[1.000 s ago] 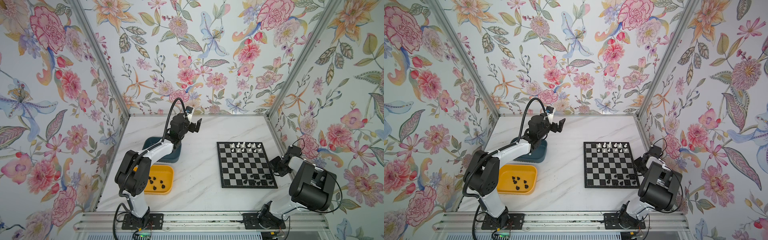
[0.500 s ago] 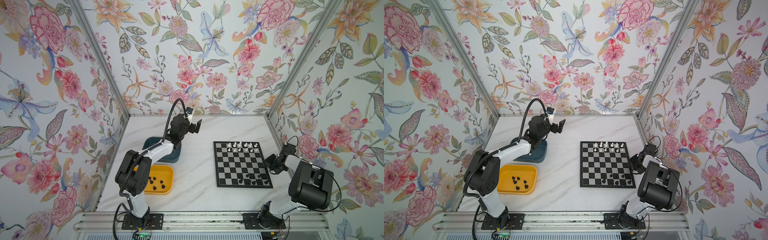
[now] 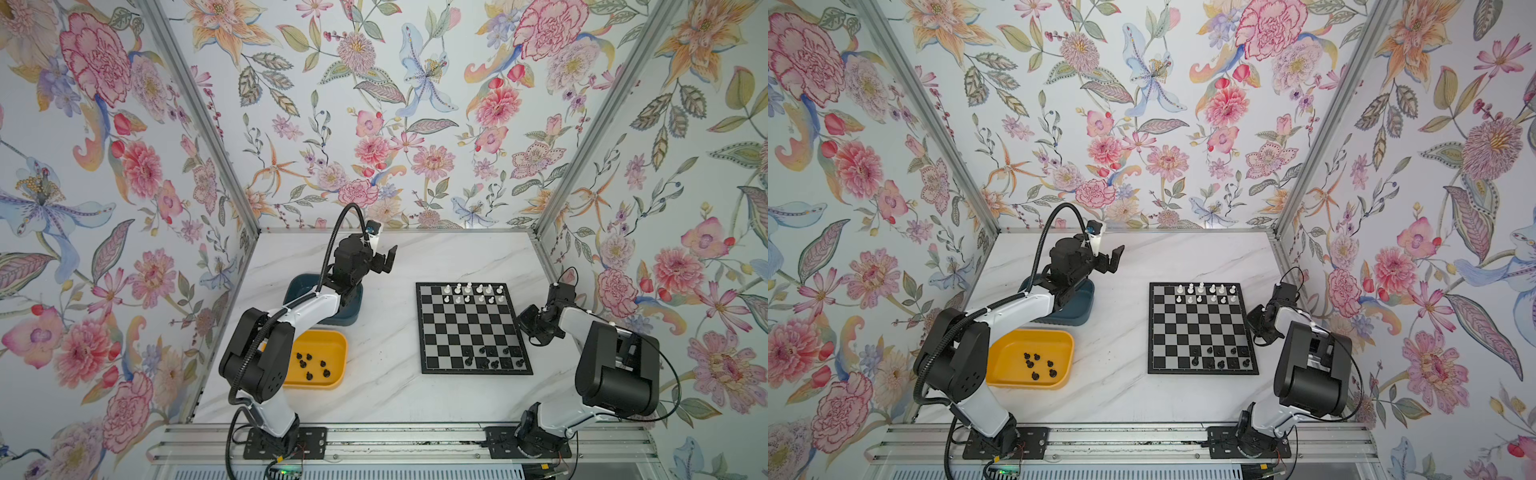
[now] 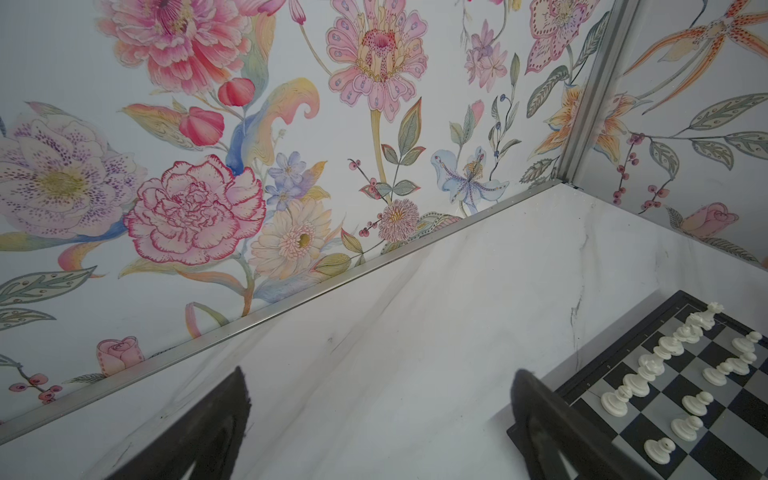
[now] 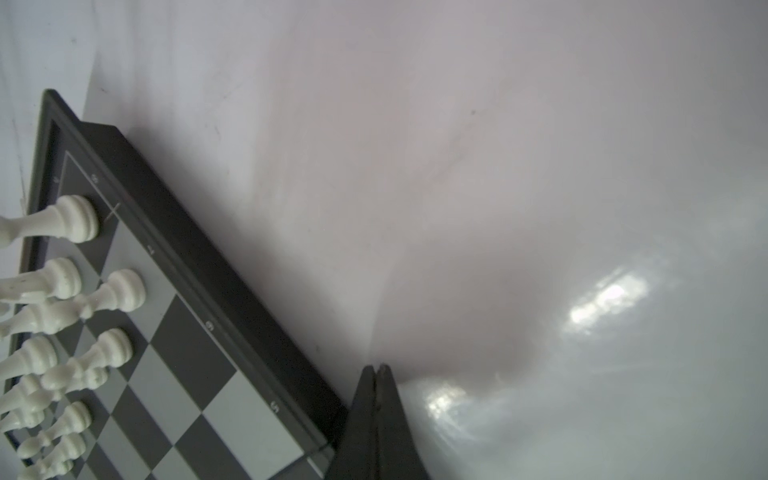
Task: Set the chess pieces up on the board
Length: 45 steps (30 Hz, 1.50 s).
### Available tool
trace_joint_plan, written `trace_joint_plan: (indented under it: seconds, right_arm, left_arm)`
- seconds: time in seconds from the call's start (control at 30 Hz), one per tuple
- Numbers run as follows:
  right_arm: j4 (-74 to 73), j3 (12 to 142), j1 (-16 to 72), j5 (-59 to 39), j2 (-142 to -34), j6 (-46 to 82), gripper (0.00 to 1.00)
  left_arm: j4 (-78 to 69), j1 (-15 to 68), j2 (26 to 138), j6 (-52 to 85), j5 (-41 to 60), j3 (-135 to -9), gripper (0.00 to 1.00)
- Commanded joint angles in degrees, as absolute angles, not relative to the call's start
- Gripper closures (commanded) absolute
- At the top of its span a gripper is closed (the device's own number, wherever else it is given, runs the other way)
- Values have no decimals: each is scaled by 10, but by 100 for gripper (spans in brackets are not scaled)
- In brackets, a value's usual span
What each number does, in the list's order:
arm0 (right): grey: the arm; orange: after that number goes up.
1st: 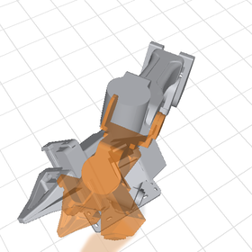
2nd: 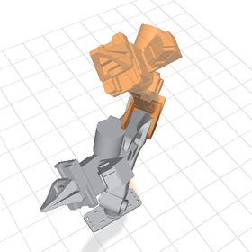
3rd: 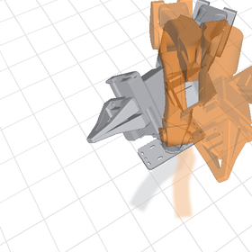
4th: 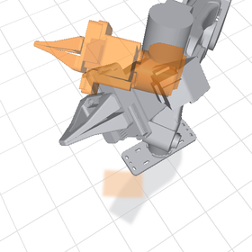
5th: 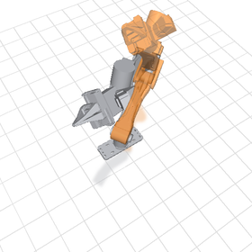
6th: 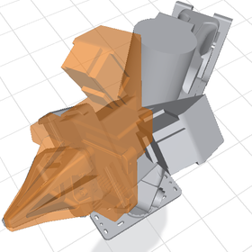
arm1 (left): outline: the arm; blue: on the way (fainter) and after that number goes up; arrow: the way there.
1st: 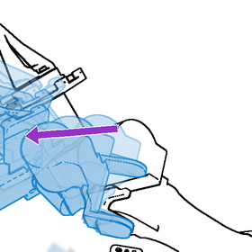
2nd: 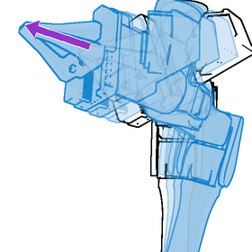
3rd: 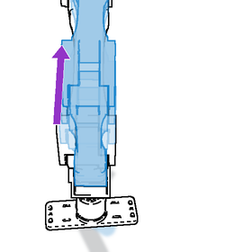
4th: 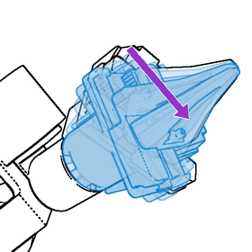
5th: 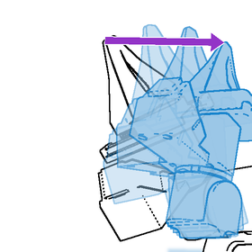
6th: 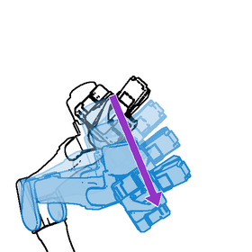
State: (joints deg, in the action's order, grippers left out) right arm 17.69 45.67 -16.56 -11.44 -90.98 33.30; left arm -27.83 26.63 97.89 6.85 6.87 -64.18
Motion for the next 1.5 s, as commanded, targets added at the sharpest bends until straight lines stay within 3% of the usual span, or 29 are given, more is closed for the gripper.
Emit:
trace_joint_plan:
  seconds: [0.0, 0.9, 0.97, 1.03, 1.1, 1.17, 1.23, 1.37, 1.47]
  right_arm:
    - [186, 448, -140, -127, -917, 348, 100]
    - [212, 508, 62, -107, -974, 401, 99]
    - [226, 516, 64, -106, -969, 391, 91]
    - [248, 528, 65, -97, -957, 376, 75]
    - [284, 549, 65, -75, -937, 348, 52]
    - [322, 581, 64, -51, -922, 322, 18]
    - [355, 615, 65, -39, -917, 299, 1]
    - [388, 680, 81, -41, -927, 274, 1]
    - [395, 731, 125, 10, -939, 259, 1]
  left_arm:
    - [-286, 254, 951, 67, 61, -621, 1]
    - [-233, 156, 791, 131, 24, -484, 1]
    - [-208, 156, 784, 130, 11, -485, 1]
    - [-176, 156, 778, 130, -2, -492, 1]
    - [-137, 156, 772, 132, -20, -504, 1]
    - [-107, 156, 764, 136, -31, -511, 1]
    - [-83, 156, 757, 139, -42, -515, 1]
    - [-12, 156, 760, 143, -85, -537, 1]
    - [65, 157, 770, 156, -110, -572, 1]
